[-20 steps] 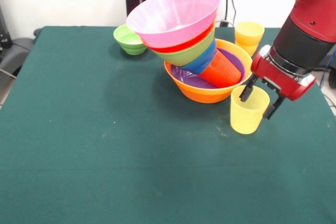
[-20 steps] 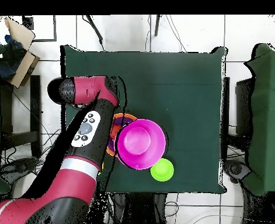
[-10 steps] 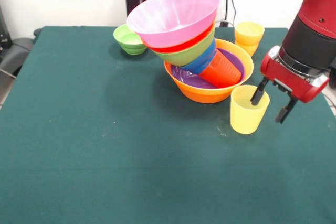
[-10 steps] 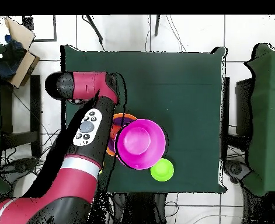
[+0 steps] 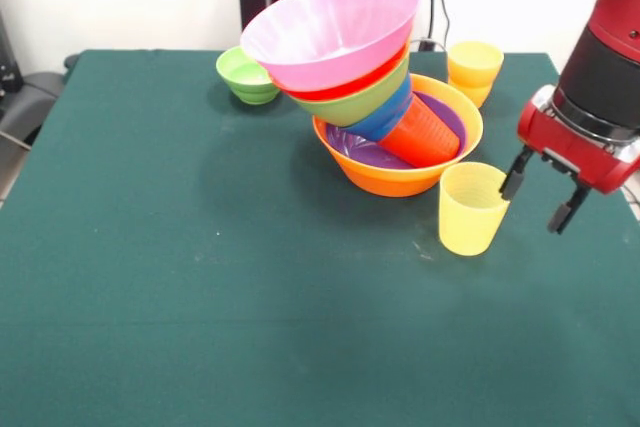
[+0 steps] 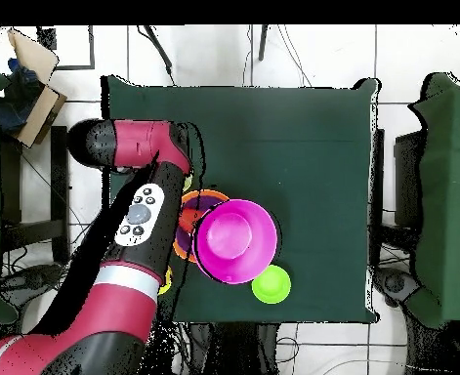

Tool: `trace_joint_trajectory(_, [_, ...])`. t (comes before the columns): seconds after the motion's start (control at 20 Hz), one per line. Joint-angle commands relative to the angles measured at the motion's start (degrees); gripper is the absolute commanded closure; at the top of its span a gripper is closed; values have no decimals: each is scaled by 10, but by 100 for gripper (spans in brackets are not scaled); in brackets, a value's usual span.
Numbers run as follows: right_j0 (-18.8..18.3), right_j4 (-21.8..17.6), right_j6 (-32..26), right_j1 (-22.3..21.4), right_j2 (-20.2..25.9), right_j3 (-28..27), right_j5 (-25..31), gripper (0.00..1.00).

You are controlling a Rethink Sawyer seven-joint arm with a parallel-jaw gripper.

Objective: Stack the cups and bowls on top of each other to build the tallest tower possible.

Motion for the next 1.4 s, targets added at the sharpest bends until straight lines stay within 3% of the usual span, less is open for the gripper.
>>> trace_joint_trajectory(0.05, [24, 9, 110, 34, 52, 20, 31, 0])
trace_joint_trajectory(0.4, [40, 0, 110, 37, 41, 46, 0, 0])
trace_joint_trajectory(0.75, [86, -31, 155, 92, -55, 1, 41, 0])
trace_joint_trajectory(1.15, [104, -14, 163, 128, -105, -14, 38, 0])
trace_joint_trajectory(1.4, [107, 4, 158, 133, -104, -12, 25, 0])
